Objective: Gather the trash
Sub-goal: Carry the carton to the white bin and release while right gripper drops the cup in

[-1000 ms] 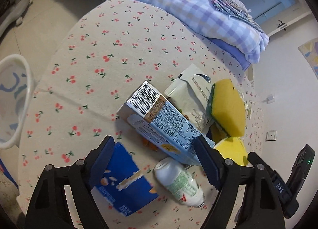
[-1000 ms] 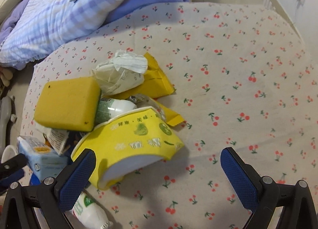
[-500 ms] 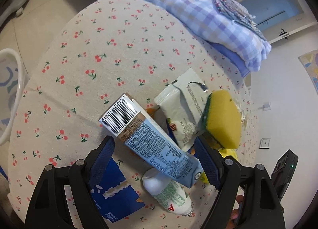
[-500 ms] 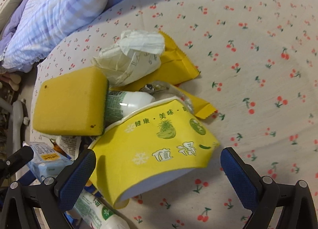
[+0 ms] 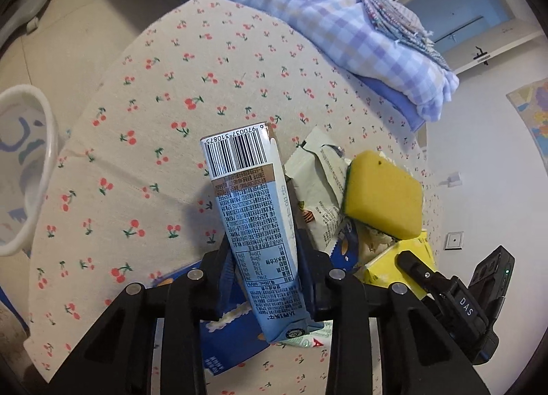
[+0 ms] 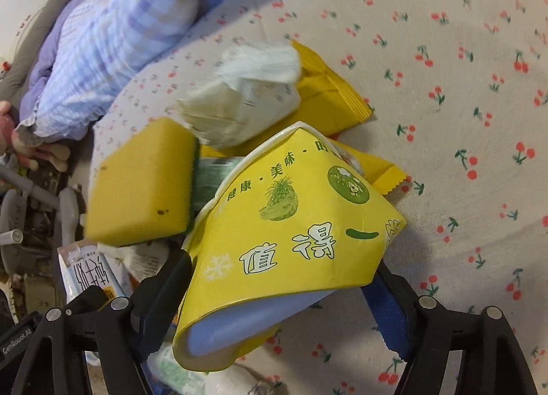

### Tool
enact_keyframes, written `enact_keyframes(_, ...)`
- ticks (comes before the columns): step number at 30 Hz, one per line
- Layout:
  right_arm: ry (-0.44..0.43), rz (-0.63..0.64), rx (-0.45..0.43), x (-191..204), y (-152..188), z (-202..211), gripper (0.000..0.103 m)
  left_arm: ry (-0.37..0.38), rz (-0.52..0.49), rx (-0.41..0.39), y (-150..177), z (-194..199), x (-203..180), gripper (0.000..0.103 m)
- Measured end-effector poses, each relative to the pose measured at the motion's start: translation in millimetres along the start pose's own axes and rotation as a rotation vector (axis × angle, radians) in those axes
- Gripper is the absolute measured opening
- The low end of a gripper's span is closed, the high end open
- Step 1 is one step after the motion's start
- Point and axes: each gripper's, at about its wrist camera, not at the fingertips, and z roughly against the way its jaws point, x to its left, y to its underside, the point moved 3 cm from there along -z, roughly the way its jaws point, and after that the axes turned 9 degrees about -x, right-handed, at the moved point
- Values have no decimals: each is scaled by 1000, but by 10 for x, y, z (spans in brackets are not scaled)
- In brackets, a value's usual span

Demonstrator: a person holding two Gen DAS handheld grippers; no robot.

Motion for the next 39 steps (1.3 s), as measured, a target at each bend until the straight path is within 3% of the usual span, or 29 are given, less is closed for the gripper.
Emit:
enact_keyframes(8,-7,52,-69,137,42,378,82,7,-26,-66,-84,411,240,35)
enact_keyframes(16,-71,114,-94,516,115,495,82,-60,-39,-157,-217,807,692,35)
enact_keyframes(28,-160,255,-31,1585,454,4,83,-228,-18,-264,-509,1213,1742,35)
enact_keyframes(39,-185,374,38,2275,900,-507,84,-331,30,-253,-553,1147,2547,37)
